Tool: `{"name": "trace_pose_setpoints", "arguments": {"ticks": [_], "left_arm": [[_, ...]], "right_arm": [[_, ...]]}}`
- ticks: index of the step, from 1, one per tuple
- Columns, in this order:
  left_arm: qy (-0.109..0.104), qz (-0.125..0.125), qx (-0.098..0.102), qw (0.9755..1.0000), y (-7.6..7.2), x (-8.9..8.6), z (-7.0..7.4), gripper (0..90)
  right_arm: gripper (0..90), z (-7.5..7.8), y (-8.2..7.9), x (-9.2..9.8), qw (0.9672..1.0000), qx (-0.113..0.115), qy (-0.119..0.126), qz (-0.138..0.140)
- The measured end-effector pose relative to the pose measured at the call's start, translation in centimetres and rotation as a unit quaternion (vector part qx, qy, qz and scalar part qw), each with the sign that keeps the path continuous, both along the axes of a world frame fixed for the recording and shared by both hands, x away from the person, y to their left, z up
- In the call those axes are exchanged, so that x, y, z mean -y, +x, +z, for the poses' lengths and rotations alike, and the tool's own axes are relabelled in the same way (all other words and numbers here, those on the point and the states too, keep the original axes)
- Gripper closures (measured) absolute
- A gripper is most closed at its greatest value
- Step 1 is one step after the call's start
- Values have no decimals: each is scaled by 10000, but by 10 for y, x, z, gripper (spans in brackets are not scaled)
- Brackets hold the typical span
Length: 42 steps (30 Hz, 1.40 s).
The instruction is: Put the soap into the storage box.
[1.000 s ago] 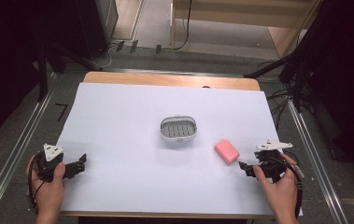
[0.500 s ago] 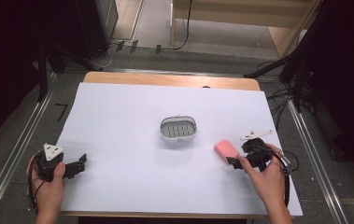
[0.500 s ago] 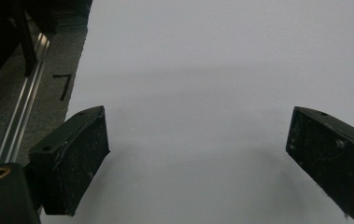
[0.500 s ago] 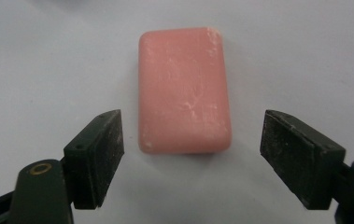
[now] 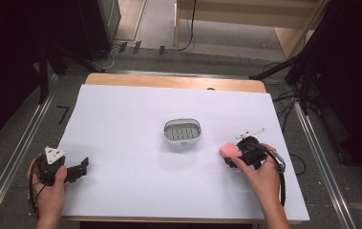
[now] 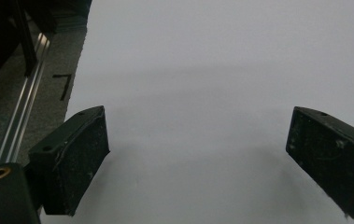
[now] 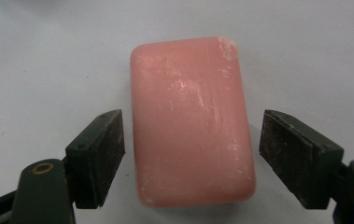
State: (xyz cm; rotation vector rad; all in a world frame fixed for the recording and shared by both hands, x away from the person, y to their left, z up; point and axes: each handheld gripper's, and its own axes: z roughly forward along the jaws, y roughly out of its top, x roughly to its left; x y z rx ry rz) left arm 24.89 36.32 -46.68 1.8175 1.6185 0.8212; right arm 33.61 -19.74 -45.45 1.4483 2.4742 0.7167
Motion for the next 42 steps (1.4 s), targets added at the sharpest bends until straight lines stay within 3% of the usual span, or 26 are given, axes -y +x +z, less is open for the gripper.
{"name": "trace_pose_setpoints", "arguments": {"ticks": [5,9,11,17,26,29,42], "left_arm": [[7,7,-9,10000,0,0,0,62],[5,5,-11,10000,0,0,0,62],[4,6,-10,10000,0,0,0,62],[18,-2,-10,10000,0,0,0,62],[40,-3,-13,10000,0,1,0,62],[32,-6,-8,10000,0,1,0,62],[42,-17,-9,10000,0,1,0,62]], "right_arm": [[268,-3,2,-3,10000,-36,41,-10],[367,-6,2,-6,9999,-4,-101,-8],[376,-6,1,-7,9998,13,-178,43],[385,-5,2,-6,9998,30,-134,148],[385,6,1,-9,9984,274,-119,484],[385,11,1,-11,9976,374,5,591],[385,28,4,-30,9914,625,28,1150]]}}
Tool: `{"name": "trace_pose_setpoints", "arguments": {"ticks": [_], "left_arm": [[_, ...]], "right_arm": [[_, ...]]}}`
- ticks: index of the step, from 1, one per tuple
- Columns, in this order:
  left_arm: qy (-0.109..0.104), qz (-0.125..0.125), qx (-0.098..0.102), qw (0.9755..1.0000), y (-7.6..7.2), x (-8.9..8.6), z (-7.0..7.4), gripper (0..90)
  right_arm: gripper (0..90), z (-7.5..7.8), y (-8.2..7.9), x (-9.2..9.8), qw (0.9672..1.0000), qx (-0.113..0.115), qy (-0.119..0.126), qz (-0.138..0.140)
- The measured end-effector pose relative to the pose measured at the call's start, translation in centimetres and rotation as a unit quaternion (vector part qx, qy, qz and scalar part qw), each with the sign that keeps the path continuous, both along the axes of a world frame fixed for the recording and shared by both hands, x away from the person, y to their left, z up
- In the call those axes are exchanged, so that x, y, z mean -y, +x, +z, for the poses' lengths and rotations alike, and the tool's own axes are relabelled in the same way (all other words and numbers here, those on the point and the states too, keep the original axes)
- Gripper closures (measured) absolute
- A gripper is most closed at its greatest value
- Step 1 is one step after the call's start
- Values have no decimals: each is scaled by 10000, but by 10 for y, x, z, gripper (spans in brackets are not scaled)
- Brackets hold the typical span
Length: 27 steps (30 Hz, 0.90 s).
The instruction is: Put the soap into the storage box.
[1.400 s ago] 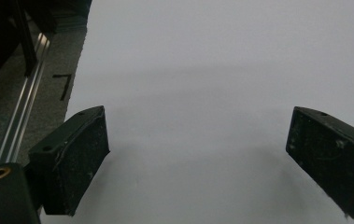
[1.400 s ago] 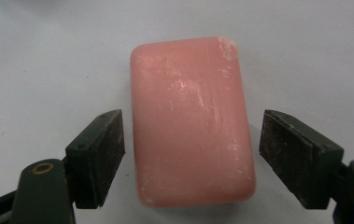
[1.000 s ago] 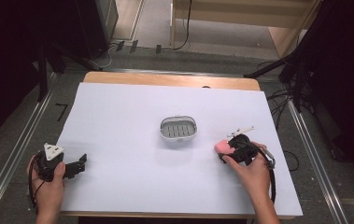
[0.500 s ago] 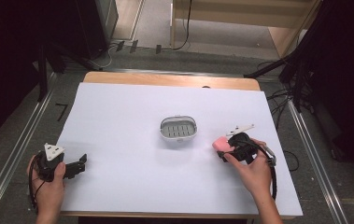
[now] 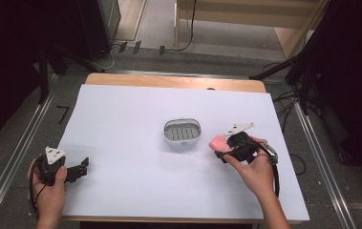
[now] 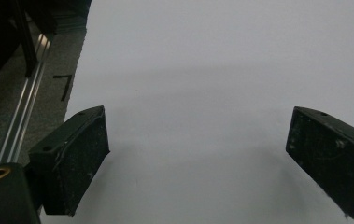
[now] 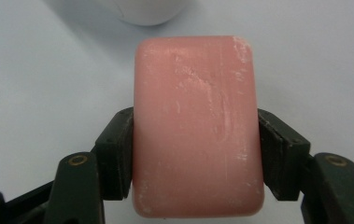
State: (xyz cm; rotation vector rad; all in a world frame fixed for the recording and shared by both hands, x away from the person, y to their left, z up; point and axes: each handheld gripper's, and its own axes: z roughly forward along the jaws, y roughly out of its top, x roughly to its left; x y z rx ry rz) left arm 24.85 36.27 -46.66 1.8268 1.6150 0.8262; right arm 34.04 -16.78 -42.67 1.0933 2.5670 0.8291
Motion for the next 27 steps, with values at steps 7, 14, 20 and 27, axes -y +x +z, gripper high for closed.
{"name": "trace_pose_setpoints", "arguments": {"ticks": [7,14,20,27], "left_arm": [[0,1,-3,10000,0,0,0,62],[5,-3,-2,10000,0,0,0,62],[4,3,-9,10000,0,0,0,62],[-4,8,1,10000,0,0,0,62]], "right_arm": [[385,7,1,-7,9998,32,-19,203],[385,15,2,-12,9994,138,16,317],[385,21,5,-21,9983,249,24,523],[385,25,10,-29,9967,325,71,745]]}}
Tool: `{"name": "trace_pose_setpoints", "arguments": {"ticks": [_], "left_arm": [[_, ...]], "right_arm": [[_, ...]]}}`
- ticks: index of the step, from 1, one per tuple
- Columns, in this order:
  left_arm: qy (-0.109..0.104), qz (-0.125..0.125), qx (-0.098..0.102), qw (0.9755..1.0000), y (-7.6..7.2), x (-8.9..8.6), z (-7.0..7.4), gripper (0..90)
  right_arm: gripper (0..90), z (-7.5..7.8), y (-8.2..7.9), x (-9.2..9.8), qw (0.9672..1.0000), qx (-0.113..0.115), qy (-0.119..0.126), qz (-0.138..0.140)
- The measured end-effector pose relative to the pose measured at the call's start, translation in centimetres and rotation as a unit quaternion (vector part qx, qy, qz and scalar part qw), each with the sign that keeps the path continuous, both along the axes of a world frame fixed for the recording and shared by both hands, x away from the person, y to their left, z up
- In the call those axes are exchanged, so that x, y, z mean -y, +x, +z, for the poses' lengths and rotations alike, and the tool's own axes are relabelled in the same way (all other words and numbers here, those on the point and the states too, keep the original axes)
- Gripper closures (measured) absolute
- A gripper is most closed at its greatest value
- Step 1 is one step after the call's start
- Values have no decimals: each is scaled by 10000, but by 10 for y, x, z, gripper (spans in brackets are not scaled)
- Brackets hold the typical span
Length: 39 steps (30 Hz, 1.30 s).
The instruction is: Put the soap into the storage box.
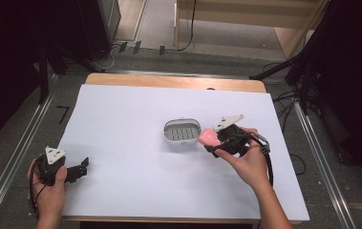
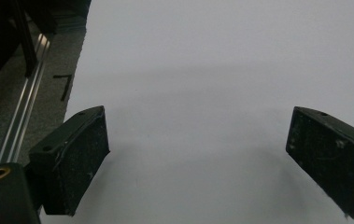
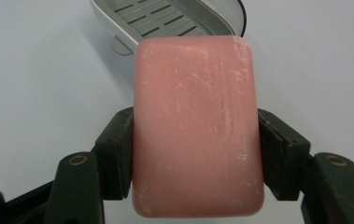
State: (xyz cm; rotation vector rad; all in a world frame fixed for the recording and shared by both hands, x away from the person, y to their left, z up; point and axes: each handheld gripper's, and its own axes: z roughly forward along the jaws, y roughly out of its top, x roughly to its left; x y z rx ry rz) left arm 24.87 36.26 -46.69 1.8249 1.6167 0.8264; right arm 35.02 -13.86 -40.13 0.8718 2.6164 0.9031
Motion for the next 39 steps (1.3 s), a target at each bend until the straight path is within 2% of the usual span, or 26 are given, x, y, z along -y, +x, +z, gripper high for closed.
{"name": "trace_pose_setpoints", "arguments": {"ticks": [10,15,19,27,29,34,38,39], "left_arm": [[-1,3,4,10000,0,0,0,62],[-5,13,-2,10000,0,0,0,62],[-5,5,2,10000,0,0,0,62],[-21,4,6,10000,0,0,0,62],[-24,9,8,10000,0,0,0,62],[-39,14,16,10000,0,0,0,62],[-45,12,19,10000,1,-1,0,62],[-45,15,17,10000,1,-1,0,62]], "right_arm": [[385,0,13,-9,9998,-57,67,189],[385,2,20,-16,9993,-64,191,320],[385,3,24,-21,9990,-79,151,409],[385,7,30,-29,9977,23,161,660],[385,8,33,-36,9956,105,57,929],[385,8,37,-42,9935,116,16,1134],[385,9,43,-48,9903,164,-73,1375],[384,9,47,-51,9883,199,-94,1507]]}}
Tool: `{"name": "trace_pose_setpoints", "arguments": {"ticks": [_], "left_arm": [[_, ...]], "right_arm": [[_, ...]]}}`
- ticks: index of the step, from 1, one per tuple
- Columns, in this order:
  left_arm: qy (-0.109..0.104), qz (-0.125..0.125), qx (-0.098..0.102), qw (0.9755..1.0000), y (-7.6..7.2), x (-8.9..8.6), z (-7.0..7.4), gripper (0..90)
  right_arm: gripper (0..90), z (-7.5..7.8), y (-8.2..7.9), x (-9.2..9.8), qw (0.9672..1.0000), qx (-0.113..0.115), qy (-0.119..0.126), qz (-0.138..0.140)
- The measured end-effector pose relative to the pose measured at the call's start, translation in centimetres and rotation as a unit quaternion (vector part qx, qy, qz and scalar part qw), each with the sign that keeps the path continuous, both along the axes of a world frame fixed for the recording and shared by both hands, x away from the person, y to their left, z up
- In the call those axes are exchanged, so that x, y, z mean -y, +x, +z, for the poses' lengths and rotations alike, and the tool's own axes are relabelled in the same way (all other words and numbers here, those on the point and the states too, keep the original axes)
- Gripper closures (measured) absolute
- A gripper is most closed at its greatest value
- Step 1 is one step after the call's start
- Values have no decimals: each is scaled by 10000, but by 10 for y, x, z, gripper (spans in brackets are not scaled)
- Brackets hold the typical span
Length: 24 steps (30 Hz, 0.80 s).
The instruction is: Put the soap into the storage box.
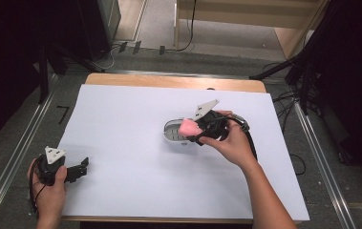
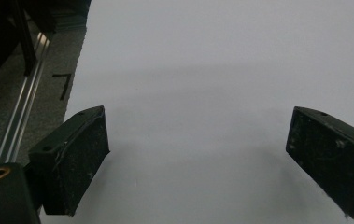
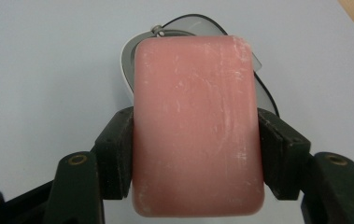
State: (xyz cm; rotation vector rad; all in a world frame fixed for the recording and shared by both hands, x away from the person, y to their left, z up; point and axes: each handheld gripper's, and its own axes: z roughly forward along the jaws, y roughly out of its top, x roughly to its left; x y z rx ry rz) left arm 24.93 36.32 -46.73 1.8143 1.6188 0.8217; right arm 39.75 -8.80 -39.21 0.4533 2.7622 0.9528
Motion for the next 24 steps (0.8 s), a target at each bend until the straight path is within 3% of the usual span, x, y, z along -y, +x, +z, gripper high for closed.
{"name": "trace_pose_setpoints", "arguments": {"ticks": [13,24], "left_arm": [[-5,-3,-6,10000,0,0,0,62],[-20,-4,-17,10000,0,0,0,62]], "right_arm": [[385,-5,16,-16,9974,162,-105,697],[384,-13,28,-18,9963,43,-133,851]]}}
